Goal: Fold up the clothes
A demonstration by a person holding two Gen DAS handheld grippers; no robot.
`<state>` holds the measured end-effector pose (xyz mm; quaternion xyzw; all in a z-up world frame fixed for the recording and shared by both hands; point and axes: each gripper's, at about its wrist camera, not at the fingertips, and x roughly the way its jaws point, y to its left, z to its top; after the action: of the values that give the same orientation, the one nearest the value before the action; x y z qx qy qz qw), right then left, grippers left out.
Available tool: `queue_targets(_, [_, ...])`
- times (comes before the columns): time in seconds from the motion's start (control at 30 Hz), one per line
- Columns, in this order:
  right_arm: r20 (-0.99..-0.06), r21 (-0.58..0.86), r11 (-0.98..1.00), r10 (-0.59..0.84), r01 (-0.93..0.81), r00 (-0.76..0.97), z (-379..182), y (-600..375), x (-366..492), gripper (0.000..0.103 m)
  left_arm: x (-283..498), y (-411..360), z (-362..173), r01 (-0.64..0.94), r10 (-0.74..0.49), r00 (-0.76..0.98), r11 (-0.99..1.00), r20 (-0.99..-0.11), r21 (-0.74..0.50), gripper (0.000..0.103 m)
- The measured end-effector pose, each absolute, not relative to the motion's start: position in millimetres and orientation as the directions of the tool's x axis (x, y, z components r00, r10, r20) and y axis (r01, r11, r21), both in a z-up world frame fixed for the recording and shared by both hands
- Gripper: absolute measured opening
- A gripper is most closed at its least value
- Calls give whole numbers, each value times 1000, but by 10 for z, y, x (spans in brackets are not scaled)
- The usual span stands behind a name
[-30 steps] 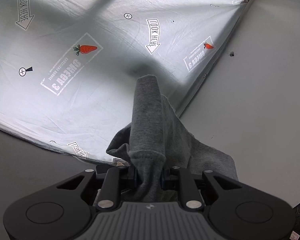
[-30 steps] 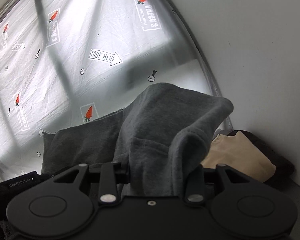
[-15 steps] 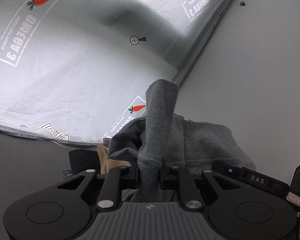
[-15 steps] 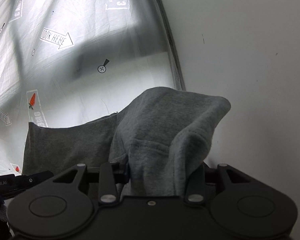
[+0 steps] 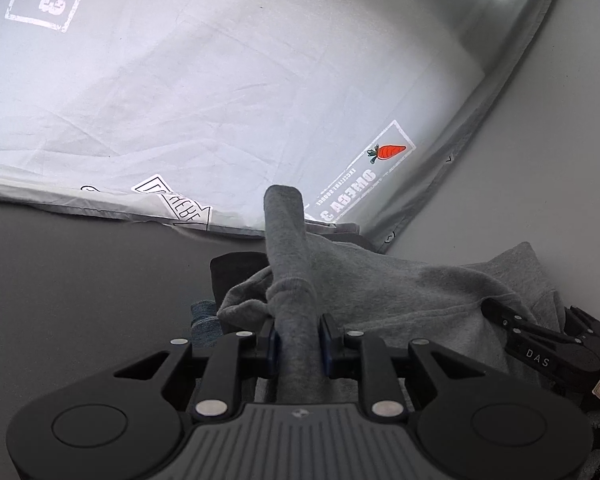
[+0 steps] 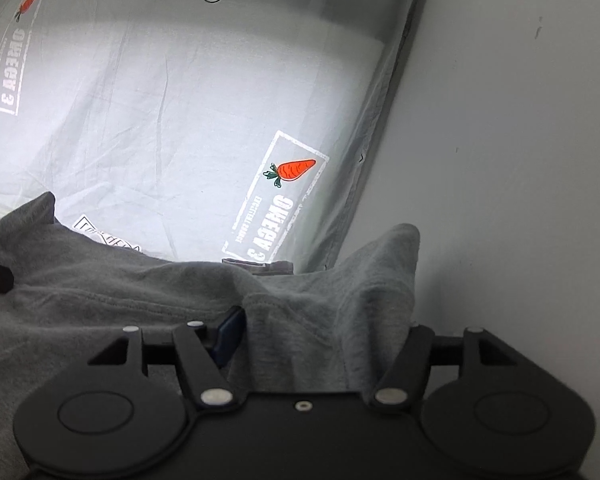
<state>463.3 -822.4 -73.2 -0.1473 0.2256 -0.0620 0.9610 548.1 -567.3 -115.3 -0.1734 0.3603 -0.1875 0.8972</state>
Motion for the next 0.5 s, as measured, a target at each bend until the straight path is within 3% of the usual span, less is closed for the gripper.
queue_targets(0.03, [-408, -346, 937, -198, 50, 891, -751, -8200, 4668, 77, 5493, -5682, -1153, 216, -457, 670, 874, -585, -436, 25])
queue_targets(0.1, [-357, -380, 923, -207, 60, 911, -642, -8154, 4653, 77, 5487, -5697, -1146, 222, -447, 666, 883, -597, -414, 26])
queue_targets(0.2, [-181, -393, 905, -252, 165, 951, -335, -8101, 4552, 82, 5481, -5692, -1146, 218, -437, 658, 890, -613, -401, 26])
queue_targets(0.3, [-125, -307, 932, -243, 196, 962, -120, -8104, 4539, 80, 5485, -5663, -1149, 225, -442, 660, 888, -608, -402, 28])
queue_targets(0.37, [-179, -157, 982, -135, 107, 974, -169, -8127, 4520, 69, 5482, -5652, -1153, 224, -437, 662, 891, -609, -396, 29])
queue_targets(0.43, [-281, -100, 993, -83, 56, 956, -473, -8122, 4643, 69, 5468, -5623, -1174, 218, -436, 659, 890, -613, -399, 33])
queue_targets(0.5, [-387, -72, 997, -58, 32, 920, -838, -8113, 4807, 69, 5493, -5577, -1211, 204, -438, 653, 887, -618, -413, 46])
